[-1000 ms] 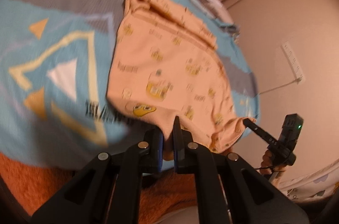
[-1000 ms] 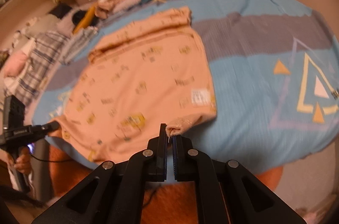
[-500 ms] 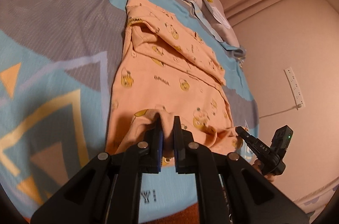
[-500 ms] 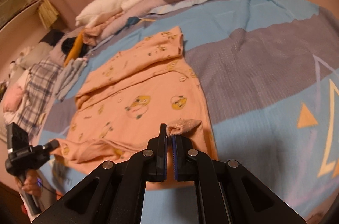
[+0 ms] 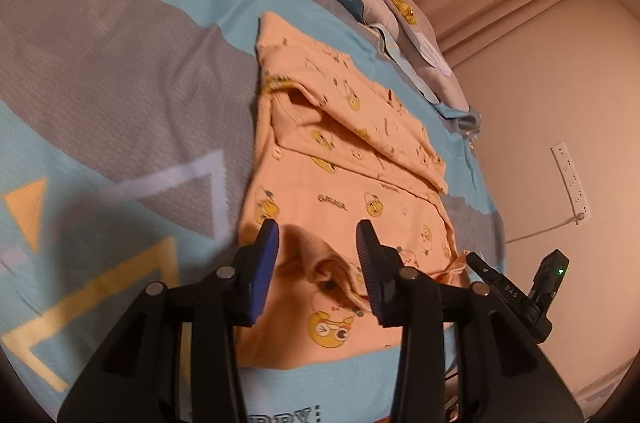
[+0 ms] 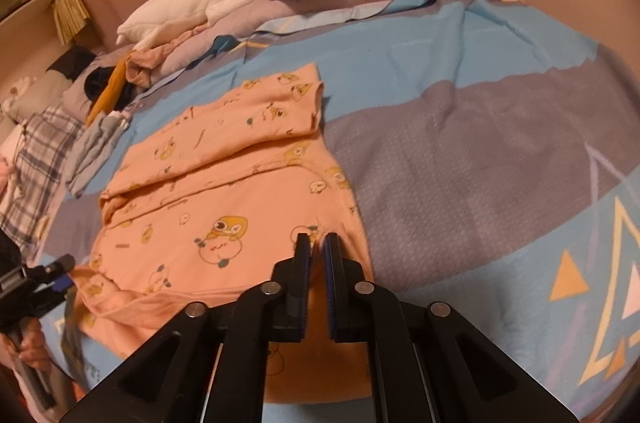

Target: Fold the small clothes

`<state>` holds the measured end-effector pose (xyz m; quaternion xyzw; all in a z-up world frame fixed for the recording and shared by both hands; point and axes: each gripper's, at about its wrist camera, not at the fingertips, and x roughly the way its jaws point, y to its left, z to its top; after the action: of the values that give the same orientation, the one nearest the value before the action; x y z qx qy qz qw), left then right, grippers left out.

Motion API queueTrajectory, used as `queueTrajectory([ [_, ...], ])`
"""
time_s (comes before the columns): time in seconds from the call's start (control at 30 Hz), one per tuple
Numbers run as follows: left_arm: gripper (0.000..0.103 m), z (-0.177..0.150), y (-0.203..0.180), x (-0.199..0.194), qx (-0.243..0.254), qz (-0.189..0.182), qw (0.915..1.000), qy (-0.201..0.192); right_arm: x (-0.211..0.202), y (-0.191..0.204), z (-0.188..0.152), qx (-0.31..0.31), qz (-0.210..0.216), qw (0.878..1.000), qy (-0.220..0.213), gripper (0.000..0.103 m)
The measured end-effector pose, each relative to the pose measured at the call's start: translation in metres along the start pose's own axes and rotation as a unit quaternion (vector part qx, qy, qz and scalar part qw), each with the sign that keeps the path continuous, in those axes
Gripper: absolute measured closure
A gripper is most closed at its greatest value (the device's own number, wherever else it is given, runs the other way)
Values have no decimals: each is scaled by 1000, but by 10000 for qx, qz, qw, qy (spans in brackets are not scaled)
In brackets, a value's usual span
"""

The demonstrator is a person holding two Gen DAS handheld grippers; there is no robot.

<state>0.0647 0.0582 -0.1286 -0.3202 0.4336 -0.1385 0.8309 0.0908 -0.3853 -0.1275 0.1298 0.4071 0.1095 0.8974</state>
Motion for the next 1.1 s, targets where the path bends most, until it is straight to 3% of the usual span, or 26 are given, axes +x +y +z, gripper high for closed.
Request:
queueTrajectory([
  [0.13, 67, -3, 6, -10, 170, 231, 9996, -31, -6, -8, 2, -53, -139, 9999, -20, 96],
  [0.17, 75, -5, 7, -12, 211, 274, 9994, -49, -7, -11, 2, -44, -156, 9999, -7, 93],
  [0.27, 86, -10, 11, -18, 350, 454, 9983, -104, -10, -19, 0, -23, -128, 9999, 23, 63],
  [0.57, 86, -14, 7, -15, 555, 586, 9967, -24, 13, -6, -2, -354, -32, 9989, 319, 61],
  [0.63, 83, -14, 3, -11, 647, 606, 9961, 24, 21, -5, -1, -353, -110, 9986, 386, 66],
  [0.67, 83, -14, 0, -9, 690, 607, 9958, 44, 22, -5, -1, -341, -159, 9985, 406, 73],
  [0.7, 83, -14, -2, -8, 707, 634, 9955, 48, 23, -5, -1, -303, -248, 9984, 404, 87],
  [0.73, 82, -14, -3, -7, 722, 685, 9950, 41, 22, -7, -1, -246, -277, 9986, 382, 90],
  [0.9, 80, -13, -10, -6, 875, 690, 9938, -20, 0, -13, -3, 32, -235, 9997, 29, 100],
  [1.1, 66, -10, -17, 4, 1008, 681, 9926, 53, -11, -23, -4, 268, -200, 9993, -162, 101],
])
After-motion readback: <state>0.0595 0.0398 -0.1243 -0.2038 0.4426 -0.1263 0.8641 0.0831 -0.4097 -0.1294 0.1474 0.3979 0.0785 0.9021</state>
